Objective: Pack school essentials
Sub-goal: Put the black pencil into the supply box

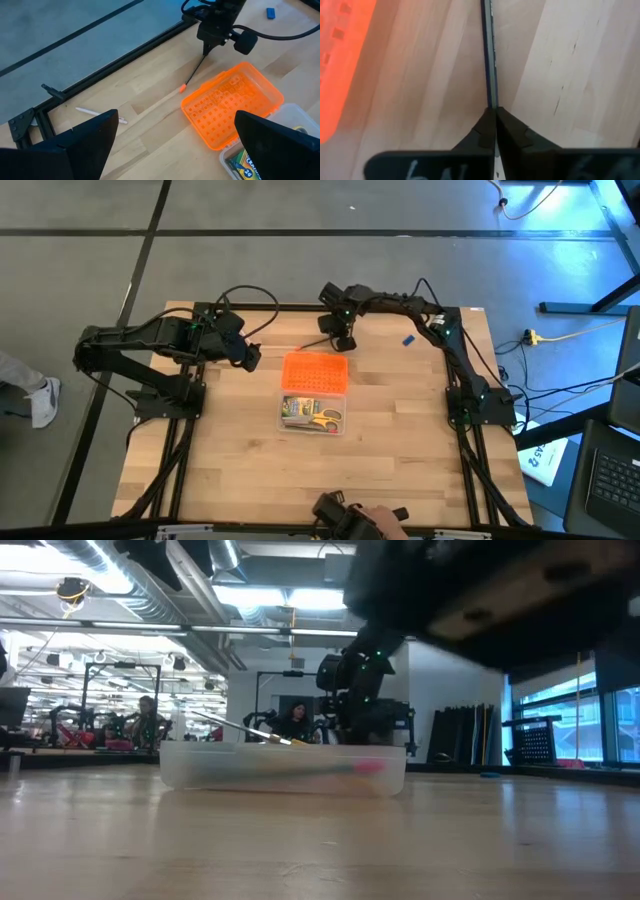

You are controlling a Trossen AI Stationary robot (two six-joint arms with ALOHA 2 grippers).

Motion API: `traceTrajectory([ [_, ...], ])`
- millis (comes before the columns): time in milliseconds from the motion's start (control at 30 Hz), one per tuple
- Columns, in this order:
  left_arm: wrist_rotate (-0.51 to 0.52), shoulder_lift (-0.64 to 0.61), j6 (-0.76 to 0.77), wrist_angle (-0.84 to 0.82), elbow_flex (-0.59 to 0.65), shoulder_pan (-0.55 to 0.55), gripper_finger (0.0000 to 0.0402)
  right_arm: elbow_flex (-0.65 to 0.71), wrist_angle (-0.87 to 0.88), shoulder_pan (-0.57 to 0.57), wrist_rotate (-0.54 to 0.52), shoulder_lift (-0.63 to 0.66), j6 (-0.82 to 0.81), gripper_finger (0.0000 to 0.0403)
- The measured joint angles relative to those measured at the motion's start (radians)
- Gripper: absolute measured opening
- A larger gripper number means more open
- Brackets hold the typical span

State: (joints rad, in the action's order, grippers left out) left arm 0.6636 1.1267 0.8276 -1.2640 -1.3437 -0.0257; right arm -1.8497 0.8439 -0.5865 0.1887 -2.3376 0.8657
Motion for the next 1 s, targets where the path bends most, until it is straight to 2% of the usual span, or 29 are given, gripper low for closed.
traceTrajectory([
  [333, 0.0, 0.0, 0.0, 0.0, 0.0, 0.0, 0.0394, -0.149, 0.158, 0.01, -0.058, -0.007, -0.053, 0.0007],
  [533, 0.0, 0.0, 0.0, 0.0, 0.0, 0.0, 0.0394, -0.206, 0.22, 0.011, -0.049, -0.006, -0.078, 0.0004],
  [833, 0.0, 0.0, 0.0, -0.007, 0.0, 0.0, 0.0394, -0.254, 0.25, 0.025, -0.042, -0.005, -0.076, 0.0004],
  [1000, 0.0, 0.0, -0.001, -0.008, 0.0, 0.0, 0.0394, -0.3, 0.254, 0.08, -0.042, -0.002, -0.072, 0.0002],
])
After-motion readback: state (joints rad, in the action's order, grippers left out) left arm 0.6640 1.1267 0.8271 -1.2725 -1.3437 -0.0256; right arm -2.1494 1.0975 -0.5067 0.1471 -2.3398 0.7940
